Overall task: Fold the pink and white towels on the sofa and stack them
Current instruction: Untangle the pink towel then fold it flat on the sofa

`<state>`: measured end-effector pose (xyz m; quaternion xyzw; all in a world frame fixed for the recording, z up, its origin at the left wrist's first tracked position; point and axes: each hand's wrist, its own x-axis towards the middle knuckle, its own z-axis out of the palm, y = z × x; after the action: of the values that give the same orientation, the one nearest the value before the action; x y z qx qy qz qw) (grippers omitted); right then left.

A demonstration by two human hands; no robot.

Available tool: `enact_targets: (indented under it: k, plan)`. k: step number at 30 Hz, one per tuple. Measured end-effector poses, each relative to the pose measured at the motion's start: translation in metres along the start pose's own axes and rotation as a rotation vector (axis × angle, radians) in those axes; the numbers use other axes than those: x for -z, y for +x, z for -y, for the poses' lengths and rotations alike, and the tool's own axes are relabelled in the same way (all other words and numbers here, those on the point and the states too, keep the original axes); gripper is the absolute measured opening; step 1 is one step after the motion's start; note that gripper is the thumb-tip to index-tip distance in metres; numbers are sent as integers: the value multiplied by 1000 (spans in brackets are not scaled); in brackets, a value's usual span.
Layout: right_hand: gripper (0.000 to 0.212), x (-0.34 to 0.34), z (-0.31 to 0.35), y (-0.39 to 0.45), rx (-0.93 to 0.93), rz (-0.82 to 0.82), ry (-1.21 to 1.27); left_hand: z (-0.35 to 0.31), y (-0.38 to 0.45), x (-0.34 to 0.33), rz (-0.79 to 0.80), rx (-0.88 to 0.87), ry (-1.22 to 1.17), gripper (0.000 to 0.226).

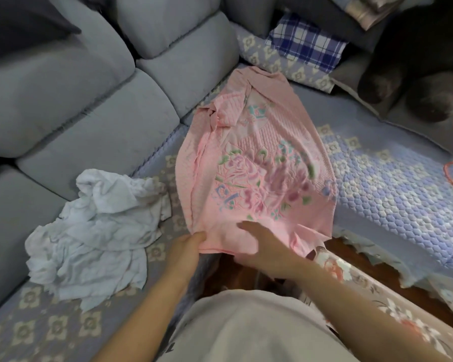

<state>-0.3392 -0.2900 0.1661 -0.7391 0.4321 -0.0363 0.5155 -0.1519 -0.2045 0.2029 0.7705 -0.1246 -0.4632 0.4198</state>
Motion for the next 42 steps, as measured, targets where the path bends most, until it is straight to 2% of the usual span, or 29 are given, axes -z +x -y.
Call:
enact_targets:
  k: [2,3,4,6,8,10,11,13,14,15,17,19,21,23,26,29,34,37,42]
  plan:
    - [78,-21,33,8,319,-105,-194,-18,-13,-15,17,-69,43,19]
    - [76,-22,42,11,375,-166,-203,-27,-20,-22,40,-117,54,22]
    - [72,-19,48,17,383,-188,-155,-33,-24,-29,60,-166,74,24]
    - [57,-6,59,22,255,-198,-62,-48,-32,-36,98,-301,133,29]
    - [48,13,57,25,158,-285,24,-63,-30,-33,93,-512,138,30]
    - [40,39,54,20,186,-363,153,-79,-12,-27,68,-764,203,18]
    - [39,56,57,14,206,-371,183,-88,0,-27,102,-856,304,29]
    - [39,93,68,2,253,-368,184,-103,31,-33,307,-942,578,64]
    - [37,110,76,-3,287,-351,175,-114,43,-41,403,-986,724,71]
    - [35,128,88,-7,321,-321,171,-128,53,-51,479,-1050,832,68]
    - [32,164,101,-6,361,-296,148,-163,62,-78,593,-1160,866,43]
    - [34,203,108,-1,399,-357,139,-208,61,-105,639,-1134,798,29]
    - [46,246,110,8,430,-537,153,-247,63,-130,628,-1089,684,24]
    - [47,291,114,17,446,-720,164,-277,71,-151,540,-1198,609,26]
    - [29,355,133,29,490,-897,173,-303,93,-180,397,-1345,541,36]
    - [23,407,156,32,512,-954,95,-329,107,-205,339,-1421,495,36]
    - [21,468,180,37,521,-1040,-32,-367,129,-236,391,-1498,516,27]
    - [18,494,188,50,516,-1169,29,-366,148,-251,554,-1343,579,14]
    - [30,539,204,78,501,-1300,182,-347,202,-264,560,-1087,623,38]
